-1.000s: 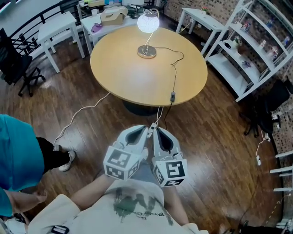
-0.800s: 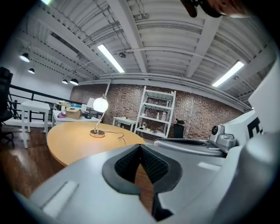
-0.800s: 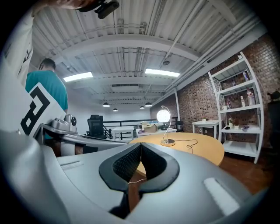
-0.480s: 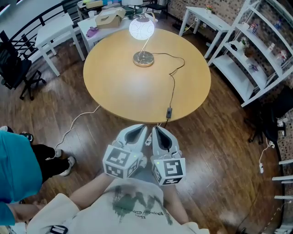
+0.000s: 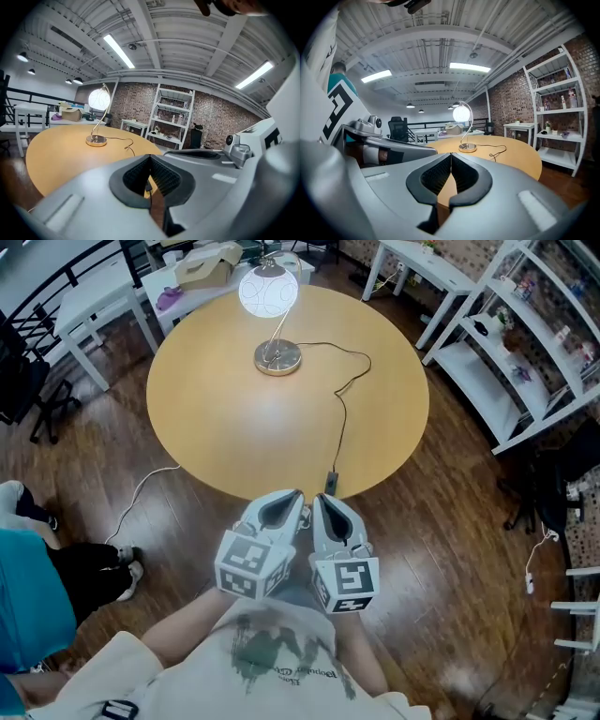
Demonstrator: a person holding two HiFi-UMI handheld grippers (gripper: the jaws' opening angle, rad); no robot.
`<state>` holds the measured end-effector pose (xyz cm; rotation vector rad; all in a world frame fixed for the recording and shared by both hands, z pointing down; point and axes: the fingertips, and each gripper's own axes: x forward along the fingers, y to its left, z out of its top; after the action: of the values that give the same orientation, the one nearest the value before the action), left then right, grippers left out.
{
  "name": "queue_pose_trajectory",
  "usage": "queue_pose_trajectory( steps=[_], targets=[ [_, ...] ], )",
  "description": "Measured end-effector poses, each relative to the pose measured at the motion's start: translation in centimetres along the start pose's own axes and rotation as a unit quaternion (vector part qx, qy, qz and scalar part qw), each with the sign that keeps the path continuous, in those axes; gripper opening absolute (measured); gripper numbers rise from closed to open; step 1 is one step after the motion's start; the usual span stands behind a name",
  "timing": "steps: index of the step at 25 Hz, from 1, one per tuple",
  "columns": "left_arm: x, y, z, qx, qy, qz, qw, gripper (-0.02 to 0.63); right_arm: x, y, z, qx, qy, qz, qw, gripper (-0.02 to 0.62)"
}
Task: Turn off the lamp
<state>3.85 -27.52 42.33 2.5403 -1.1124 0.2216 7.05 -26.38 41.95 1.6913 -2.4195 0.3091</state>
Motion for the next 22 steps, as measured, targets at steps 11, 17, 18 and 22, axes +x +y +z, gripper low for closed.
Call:
queue_pose_trajectory(
  steps=[11,17,18,22],
  targets=[
    [4.4,2.5,-3.7,-0.021,0.036,0.013,0.9991,-0.009,3.5,-4.7,-4.9,-0.004,0.052,-0.017,0.998,0.002],
    [6.3,3.5,-4.9,-0.023,0.050,0.016,0.9983,-0.009,5.4,-8.7,-8.8,0.002,0.091,-0.047,0.995,0.002],
    [6.6,3.7,-5.2,-0.025,0.053,0.017,0.9981,-0.009,5.7,-9.3,-9.6,0.003,0.100,-0.051,0.994,0.002],
    [7.0,4.5,-5.8,-0.036,0.059,0.023,0.9973,-0.009,6.7,-10.3,-11.9,-0.007,0.131,-0.054,0.990,0.002]
  ],
)
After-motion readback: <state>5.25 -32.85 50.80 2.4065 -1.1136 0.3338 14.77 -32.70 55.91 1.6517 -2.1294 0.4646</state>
